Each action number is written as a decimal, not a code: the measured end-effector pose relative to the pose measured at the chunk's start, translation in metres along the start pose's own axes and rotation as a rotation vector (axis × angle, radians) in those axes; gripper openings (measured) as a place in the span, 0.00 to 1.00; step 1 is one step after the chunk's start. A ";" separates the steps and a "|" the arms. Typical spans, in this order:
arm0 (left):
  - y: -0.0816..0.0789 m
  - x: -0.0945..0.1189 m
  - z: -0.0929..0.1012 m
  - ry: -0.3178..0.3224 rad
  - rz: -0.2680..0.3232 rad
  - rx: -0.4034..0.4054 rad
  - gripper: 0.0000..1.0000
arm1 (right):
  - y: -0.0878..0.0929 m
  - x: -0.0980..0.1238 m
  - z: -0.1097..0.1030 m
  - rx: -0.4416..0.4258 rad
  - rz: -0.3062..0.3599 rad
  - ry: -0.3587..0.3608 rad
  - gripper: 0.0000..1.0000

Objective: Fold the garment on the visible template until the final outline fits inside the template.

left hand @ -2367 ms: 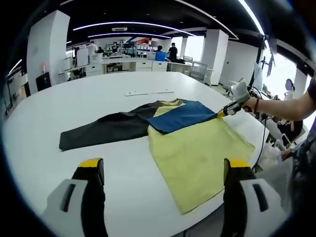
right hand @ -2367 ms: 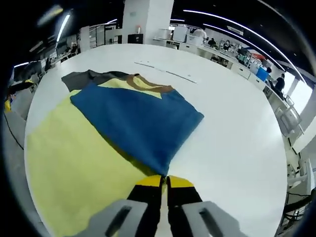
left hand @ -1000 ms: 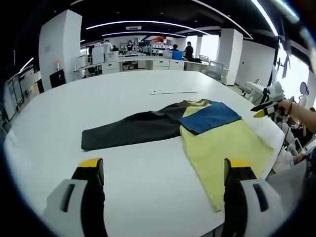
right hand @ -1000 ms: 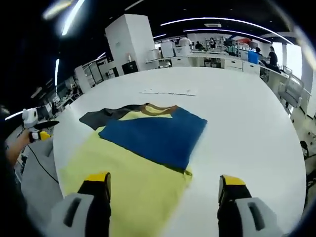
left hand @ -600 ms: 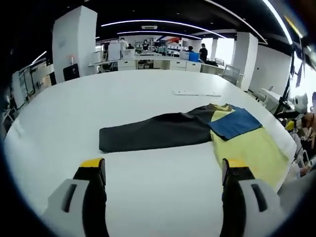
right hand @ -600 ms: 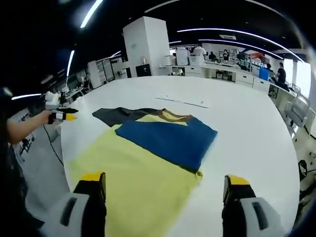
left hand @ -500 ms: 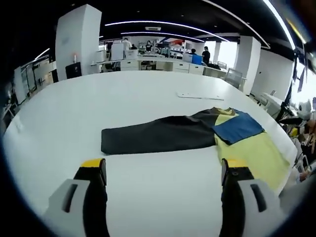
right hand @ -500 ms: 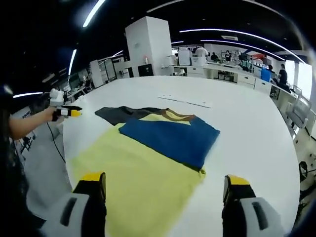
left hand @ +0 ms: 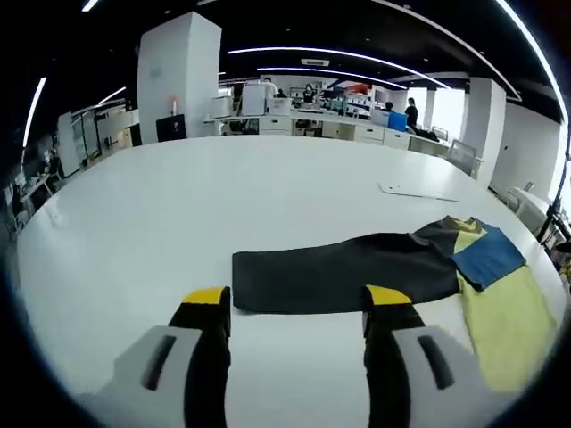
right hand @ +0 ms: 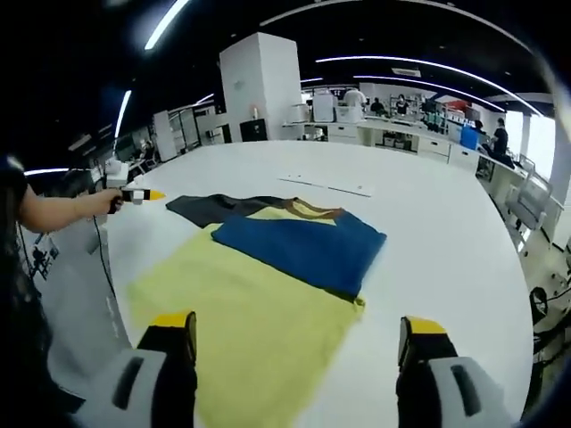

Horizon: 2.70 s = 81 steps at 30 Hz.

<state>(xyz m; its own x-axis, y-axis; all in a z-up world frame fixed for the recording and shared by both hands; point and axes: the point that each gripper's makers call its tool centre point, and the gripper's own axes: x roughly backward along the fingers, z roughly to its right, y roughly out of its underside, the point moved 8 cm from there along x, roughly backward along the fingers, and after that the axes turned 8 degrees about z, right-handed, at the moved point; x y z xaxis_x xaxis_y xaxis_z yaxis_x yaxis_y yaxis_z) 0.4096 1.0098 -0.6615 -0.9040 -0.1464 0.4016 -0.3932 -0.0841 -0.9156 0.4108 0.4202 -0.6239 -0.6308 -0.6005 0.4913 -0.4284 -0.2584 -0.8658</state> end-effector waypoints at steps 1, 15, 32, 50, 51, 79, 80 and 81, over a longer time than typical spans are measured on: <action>0.002 -0.003 -0.003 -0.016 -0.013 0.010 0.50 | 0.000 0.000 0.000 -0.001 -0.003 0.003 0.93; 0.030 -0.038 -0.024 -0.126 -0.094 0.060 0.27 | -0.001 0.006 0.005 -0.023 -0.011 0.046 0.91; 0.031 -0.042 -0.030 -0.171 -0.117 0.130 0.02 | -0.001 0.003 -0.001 -0.025 -0.026 0.055 0.89; 0.031 -0.016 -0.032 -0.188 -0.141 0.067 0.01 | 0.001 0.001 -0.001 0.008 -0.047 0.030 0.93; 0.031 -0.015 -0.032 -0.190 -0.141 0.069 0.01 | 0.001 0.002 -0.001 0.009 -0.049 0.029 0.93; -0.012 0.006 0.008 -0.127 -0.046 0.038 0.01 | 0.006 0.001 -0.012 0.025 -0.059 -0.017 0.96; -0.015 0.008 0.012 -0.118 -0.039 0.039 0.01 | 0.007 0.000 -0.013 0.029 -0.062 -0.023 0.96; -0.017 0.008 0.014 -0.110 -0.035 0.036 0.01 | 0.006 0.000 -0.014 0.032 -0.065 -0.029 0.96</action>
<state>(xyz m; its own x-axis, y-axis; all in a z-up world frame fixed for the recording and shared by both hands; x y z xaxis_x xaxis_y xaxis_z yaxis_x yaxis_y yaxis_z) 0.4113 0.9960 -0.6430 -0.8653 -0.2497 0.4347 -0.4162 -0.1258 -0.9006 0.3991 0.4290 -0.6282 -0.5834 -0.6032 0.5439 -0.4467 -0.3210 -0.8351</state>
